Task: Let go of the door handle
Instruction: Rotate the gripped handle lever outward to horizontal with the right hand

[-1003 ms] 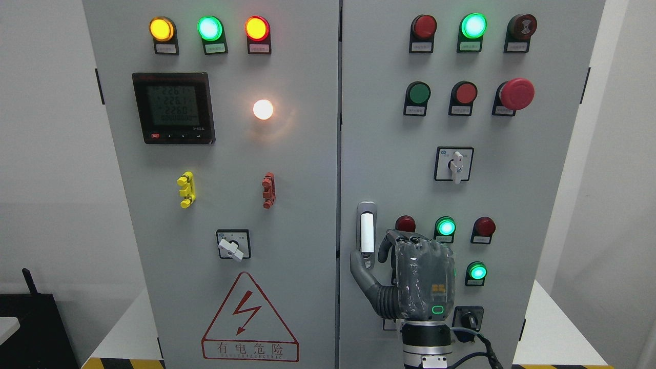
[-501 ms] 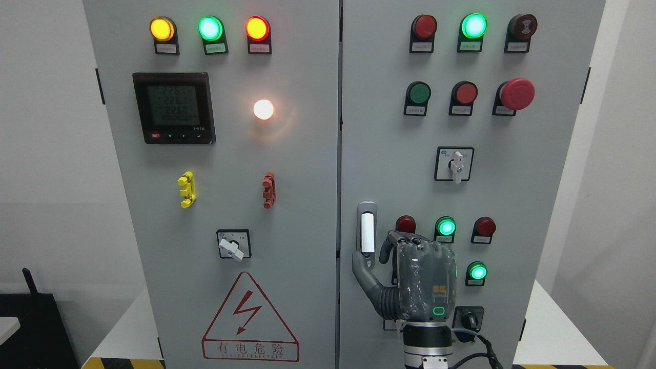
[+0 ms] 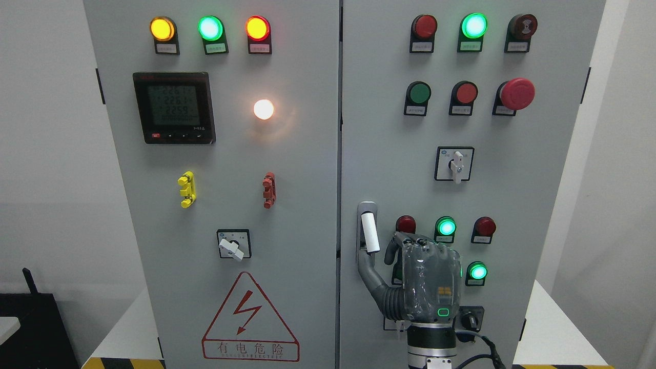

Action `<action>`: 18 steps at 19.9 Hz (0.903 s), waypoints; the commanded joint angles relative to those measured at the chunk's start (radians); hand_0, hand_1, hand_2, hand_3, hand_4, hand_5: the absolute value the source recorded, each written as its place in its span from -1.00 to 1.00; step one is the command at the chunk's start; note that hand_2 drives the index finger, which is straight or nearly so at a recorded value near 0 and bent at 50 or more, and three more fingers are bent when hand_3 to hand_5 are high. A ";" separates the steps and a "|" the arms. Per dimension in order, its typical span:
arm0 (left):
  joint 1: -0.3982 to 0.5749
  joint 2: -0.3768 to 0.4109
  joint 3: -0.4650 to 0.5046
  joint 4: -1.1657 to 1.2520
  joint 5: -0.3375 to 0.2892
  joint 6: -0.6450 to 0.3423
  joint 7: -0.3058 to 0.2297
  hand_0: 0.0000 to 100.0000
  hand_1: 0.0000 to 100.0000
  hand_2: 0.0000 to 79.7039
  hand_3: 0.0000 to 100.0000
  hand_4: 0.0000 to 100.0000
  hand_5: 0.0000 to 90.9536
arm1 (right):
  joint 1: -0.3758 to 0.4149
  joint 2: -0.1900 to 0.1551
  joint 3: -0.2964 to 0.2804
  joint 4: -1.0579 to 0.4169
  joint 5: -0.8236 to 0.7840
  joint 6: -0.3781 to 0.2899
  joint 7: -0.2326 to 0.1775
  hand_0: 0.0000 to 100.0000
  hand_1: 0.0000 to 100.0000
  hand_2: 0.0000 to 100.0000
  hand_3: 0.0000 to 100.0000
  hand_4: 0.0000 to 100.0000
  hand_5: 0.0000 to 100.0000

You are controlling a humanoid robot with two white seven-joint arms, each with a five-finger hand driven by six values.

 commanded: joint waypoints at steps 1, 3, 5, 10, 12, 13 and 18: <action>-0.031 0.000 -0.011 -0.009 0.000 0.001 0.000 -0.76 -0.22 -1.00 -1.00 -1.00 -1.00 | 0.003 -0.001 -0.020 -0.012 -0.001 -0.001 -0.004 -0.27 0.21 0.63 1.00 1.00 0.98; -0.031 0.000 -0.011 -0.009 0.000 0.001 0.000 -0.76 -0.22 -1.00 -1.00 -1.00 -1.00 | 0.009 -0.001 -0.020 -0.013 -0.011 -0.001 -0.004 -0.25 0.20 0.64 1.00 1.00 0.98; -0.031 0.000 -0.011 -0.008 0.000 0.001 0.000 -0.76 -0.22 -1.00 -1.00 -1.00 -1.00 | 0.010 -0.001 -0.020 -0.019 -0.016 -0.001 -0.006 -0.24 0.19 0.65 1.00 1.00 0.98; -0.031 0.000 -0.011 -0.009 0.000 0.001 0.001 -0.76 -0.22 -1.00 -1.00 -1.00 -1.00 | 0.012 -0.001 -0.020 -0.035 -0.016 -0.001 -0.006 -0.22 0.18 0.65 1.00 1.00 0.99; -0.031 0.000 -0.011 -0.008 0.000 0.001 0.000 -0.76 -0.22 -1.00 -1.00 -1.00 -1.00 | 0.012 -0.001 -0.020 -0.035 -0.016 -0.001 -0.006 -0.21 0.18 0.66 1.00 1.00 0.99; -0.031 0.000 -0.011 -0.008 0.000 0.001 0.000 -0.76 -0.22 -1.00 -1.00 -1.00 -1.00 | 0.012 -0.003 -0.020 -0.035 -0.016 -0.001 -0.006 -0.21 0.18 0.66 1.00 1.00 0.99; -0.031 0.000 -0.011 -0.008 0.000 0.001 0.000 -0.76 -0.22 -1.00 -1.00 -1.00 -1.00 | 0.014 -0.003 -0.034 -0.038 -0.016 -0.003 -0.012 -0.21 0.19 0.66 1.00 1.00 0.99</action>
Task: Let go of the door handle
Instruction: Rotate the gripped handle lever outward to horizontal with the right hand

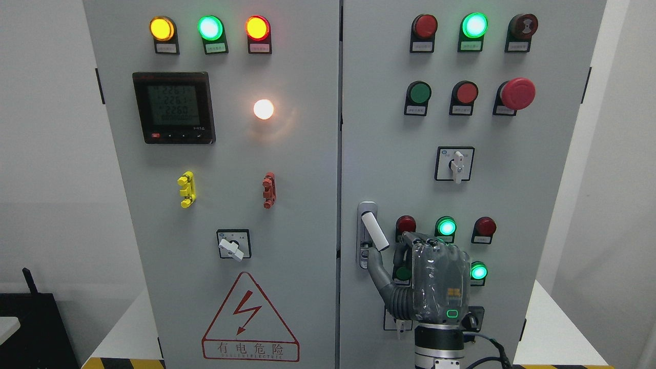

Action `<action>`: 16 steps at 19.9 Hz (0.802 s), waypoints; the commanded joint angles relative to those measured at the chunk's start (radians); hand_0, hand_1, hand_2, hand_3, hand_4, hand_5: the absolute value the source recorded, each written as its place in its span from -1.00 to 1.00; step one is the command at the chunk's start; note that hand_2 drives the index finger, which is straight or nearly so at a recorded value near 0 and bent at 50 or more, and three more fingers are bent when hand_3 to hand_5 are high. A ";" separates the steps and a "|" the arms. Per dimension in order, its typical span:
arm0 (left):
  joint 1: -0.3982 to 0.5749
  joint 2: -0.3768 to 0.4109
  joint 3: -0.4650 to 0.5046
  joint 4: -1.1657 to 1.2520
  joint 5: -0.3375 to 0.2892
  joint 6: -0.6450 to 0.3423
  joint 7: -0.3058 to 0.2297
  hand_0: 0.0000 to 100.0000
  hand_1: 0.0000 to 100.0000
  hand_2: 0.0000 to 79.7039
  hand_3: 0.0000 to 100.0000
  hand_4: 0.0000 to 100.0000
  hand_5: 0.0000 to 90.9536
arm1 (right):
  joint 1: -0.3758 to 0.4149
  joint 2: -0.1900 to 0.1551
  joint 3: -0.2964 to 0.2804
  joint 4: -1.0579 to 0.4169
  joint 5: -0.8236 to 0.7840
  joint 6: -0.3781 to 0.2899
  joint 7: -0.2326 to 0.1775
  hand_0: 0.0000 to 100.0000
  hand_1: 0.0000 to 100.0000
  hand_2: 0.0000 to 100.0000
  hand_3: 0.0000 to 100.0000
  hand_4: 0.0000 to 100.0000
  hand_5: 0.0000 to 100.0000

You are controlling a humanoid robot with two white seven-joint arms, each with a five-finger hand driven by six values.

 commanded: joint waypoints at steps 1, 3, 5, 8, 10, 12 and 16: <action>-0.031 0.000 -0.011 -0.009 0.000 0.001 0.000 -0.76 -0.22 -1.00 -1.00 -1.00 -1.00 | 0.002 -0.001 -0.014 -0.013 -0.001 -0.002 -0.003 -0.21 0.19 0.67 1.00 1.00 0.99; -0.031 0.000 -0.011 -0.009 0.000 0.001 0.000 -0.76 -0.22 -1.00 -1.00 -1.00 -1.00 | 0.002 -0.003 -0.014 -0.013 -0.001 -0.002 -0.003 -0.22 0.20 0.67 1.00 1.00 0.99; -0.031 0.000 -0.011 -0.008 0.000 0.001 0.000 -0.76 -0.22 -1.00 -1.00 -1.00 -1.00 | 0.002 -0.003 -0.014 -0.013 -0.001 -0.002 -0.003 -0.22 0.21 0.67 1.00 1.00 0.99; -0.031 0.000 -0.011 -0.009 0.000 0.001 0.000 -0.76 -0.22 -1.00 -1.00 -1.00 -1.00 | 0.002 -0.003 -0.014 -0.012 -0.001 -0.002 -0.002 -0.23 0.25 0.67 1.00 1.00 0.99; -0.031 0.000 -0.011 -0.009 0.000 0.001 0.000 -0.76 -0.22 -1.00 -1.00 -1.00 -1.00 | 0.002 -0.004 -0.014 -0.012 -0.001 -0.002 -0.002 -0.22 0.29 0.67 1.00 1.00 0.99; -0.031 0.000 -0.011 -0.008 0.000 0.001 0.000 -0.76 -0.22 -1.00 -1.00 -1.00 -1.00 | 0.002 -0.004 -0.014 -0.012 -0.001 -0.002 -0.002 -0.23 0.34 0.67 1.00 1.00 0.99; -0.031 0.000 -0.011 -0.009 0.000 0.001 0.000 -0.76 -0.22 -1.00 -1.00 -1.00 -1.00 | 0.002 -0.006 -0.014 -0.012 0.001 -0.002 -0.002 -0.25 0.46 0.67 1.00 1.00 0.99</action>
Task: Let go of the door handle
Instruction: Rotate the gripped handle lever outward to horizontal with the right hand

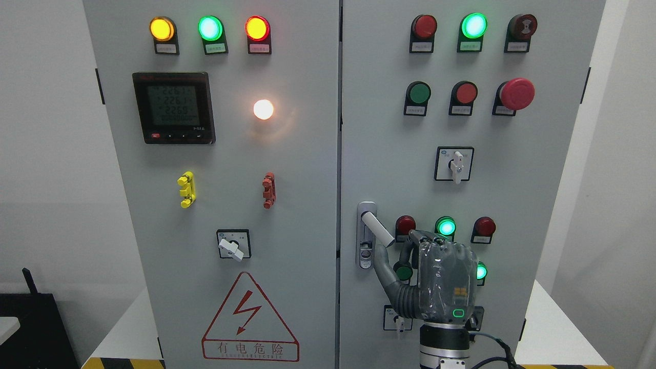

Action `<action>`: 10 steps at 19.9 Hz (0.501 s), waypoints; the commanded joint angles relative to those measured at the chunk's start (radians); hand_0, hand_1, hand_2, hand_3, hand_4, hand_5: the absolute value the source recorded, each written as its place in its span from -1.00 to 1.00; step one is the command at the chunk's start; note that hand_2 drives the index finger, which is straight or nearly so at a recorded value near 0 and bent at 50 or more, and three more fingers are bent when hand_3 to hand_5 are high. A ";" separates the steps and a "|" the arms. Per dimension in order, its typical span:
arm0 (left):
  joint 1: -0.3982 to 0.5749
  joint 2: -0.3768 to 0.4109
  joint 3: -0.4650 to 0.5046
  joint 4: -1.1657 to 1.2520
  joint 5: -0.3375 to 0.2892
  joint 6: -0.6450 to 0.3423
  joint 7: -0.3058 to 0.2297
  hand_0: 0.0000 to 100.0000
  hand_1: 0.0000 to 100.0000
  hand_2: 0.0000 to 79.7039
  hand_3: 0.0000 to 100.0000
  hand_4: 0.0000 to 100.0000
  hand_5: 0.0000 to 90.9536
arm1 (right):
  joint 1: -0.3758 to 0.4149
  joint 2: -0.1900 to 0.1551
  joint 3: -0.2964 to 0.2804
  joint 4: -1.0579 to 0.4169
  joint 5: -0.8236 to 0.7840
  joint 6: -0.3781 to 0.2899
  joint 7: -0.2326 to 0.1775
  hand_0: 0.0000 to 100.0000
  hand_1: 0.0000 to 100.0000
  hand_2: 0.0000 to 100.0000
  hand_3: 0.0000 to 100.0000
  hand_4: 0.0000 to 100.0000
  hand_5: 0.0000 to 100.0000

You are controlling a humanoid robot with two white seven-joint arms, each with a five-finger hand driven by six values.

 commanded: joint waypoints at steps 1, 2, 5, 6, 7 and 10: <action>-0.031 0.000 -0.011 -0.009 0.000 0.001 0.000 -0.76 -0.22 -1.00 -1.00 -1.00 -1.00 | 0.000 -0.003 -0.003 -0.002 0.001 0.001 0.005 -0.26 0.48 0.67 1.00 1.00 0.99; -0.031 0.000 -0.011 -0.008 0.000 0.001 0.000 -0.76 -0.22 -1.00 -1.00 -1.00 -1.00 | 0.000 -0.003 -0.003 -0.002 0.001 0.001 0.005 -0.27 0.49 0.67 1.00 1.00 0.99; -0.031 0.000 -0.011 -0.009 0.000 0.001 0.000 -0.76 -0.22 -1.00 -1.00 -1.00 -1.00 | 0.000 -0.003 -0.010 -0.002 0.001 0.001 0.005 -0.27 0.49 0.67 1.00 1.00 0.99; -0.031 0.000 -0.011 -0.009 0.000 0.001 0.002 -0.76 -0.22 -1.00 -1.00 -1.00 -1.00 | 0.000 -0.003 -0.010 -0.002 0.001 0.001 0.005 -0.24 0.49 0.67 1.00 1.00 0.99; -0.031 0.000 -0.011 -0.008 0.000 0.001 0.000 -0.76 -0.22 -1.00 -1.00 -1.00 -1.00 | 0.000 -0.004 -0.011 -0.002 0.001 0.001 0.005 -0.20 0.49 0.67 1.00 1.00 0.99; -0.031 0.000 -0.011 -0.008 0.000 0.001 0.000 -0.76 -0.22 -1.00 -1.00 -1.00 -1.00 | -0.001 -0.004 -0.011 -0.004 0.000 0.000 0.004 -0.15 0.48 0.66 1.00 1.00 0.99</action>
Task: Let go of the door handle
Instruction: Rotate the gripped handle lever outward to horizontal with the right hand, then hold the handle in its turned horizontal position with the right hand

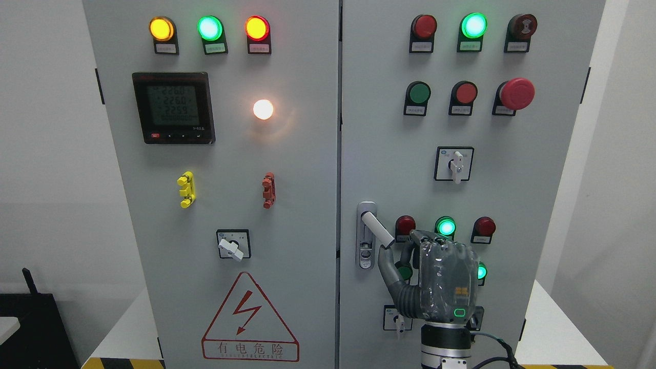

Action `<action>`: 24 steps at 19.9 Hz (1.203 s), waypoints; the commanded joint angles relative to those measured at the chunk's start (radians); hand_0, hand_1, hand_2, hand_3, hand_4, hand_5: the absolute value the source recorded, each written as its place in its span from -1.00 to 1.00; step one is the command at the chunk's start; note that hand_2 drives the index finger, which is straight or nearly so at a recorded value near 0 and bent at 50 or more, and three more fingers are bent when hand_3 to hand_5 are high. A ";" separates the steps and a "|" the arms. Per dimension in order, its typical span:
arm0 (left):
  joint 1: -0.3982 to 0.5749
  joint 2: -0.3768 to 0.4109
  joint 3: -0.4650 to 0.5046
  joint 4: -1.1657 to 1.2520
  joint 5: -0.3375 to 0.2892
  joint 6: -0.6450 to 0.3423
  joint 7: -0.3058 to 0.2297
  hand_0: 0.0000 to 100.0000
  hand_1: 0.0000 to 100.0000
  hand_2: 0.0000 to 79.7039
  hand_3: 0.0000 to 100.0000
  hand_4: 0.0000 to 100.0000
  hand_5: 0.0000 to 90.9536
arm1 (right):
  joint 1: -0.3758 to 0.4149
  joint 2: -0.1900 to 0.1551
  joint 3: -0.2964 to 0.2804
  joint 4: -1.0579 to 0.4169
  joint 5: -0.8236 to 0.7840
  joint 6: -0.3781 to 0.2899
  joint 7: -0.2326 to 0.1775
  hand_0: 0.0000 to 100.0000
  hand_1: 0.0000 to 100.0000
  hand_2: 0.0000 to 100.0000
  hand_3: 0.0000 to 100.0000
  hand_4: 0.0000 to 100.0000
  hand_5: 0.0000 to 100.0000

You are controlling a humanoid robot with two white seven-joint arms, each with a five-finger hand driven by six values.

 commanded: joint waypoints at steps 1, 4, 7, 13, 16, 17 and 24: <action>-0.031 0.000 -0.011 -0.008 0.000 0.001 0.001 -0.76 -0.22 -1.00 -1.00 -1.00 -1.00 | 0.000 -0.002 -0.008 -0.002 -0.001 0.000 -0.001 -0.14 0.48 0.66 1.00 1.00 0.99; -0.031 0.000 -0.011 -0.009 0.000 0.001 0.001 -0.76 -0.22 -1.00 -1.00 -1.00 -1.00 | -0.002 -0.004 -0.008 -0.007 -0.001 0.000 -0.001 -0.10 0.45 0.67 1.00 1.00 0.99; -0.031 0.000 -0.011 -0.009 0.000 0.001 0.001 -0.76 -0.22 -1.00 -1.00 -1.00 -1.00 | 0.000 -0.002 -0.008 -0.007 -0.001 -0.003 -0.001 -0.04 0.42 0.67 1.00 1.00 0.99; -0.031 0.000 -0.011 -0.008 0.000 0.001 0.001 -0.76 -0.22 -1.00 -1.00 -1.00 -1.00 | -0.003 -0.002 -0.009 -0.007 -0.001 -0.003 -0.001 0.00 0.40 0.67 1.00 1.00 0.99; -0.031 0.000 -0.011 -0.009 0.000 0.001 0.001 -0.76 -0.22 -1.00 -1.00 -1.00 -1.00 | -0.005 -0.002 -0.009 -0.007 -0.001 -0.005 0.001 0.00 0.40 0.67 1.00 1.00 0.99; -0.031 0.000 -0.011 -0.009 0.000 0.001 0.001 -0.76 -0.22 -1.00 -1.00 -1.00 -1.00 | -0.006 -0.002 -0.009 -0.007 -0.001 -0.005 0.001 0.00 0.39 0.67 1.00 1.00 0.99; -0.031 0.000 -0.011 -0.008 0.000 0.001 0.001 -0.76 -0.22 -1.00 -1.00 -1.00 -1.00 | -0.011 -0.001 -0.009 -0.005 -0.003 -0.008 0.002 0.00 0.36 0.68 1.00 1.00 0.99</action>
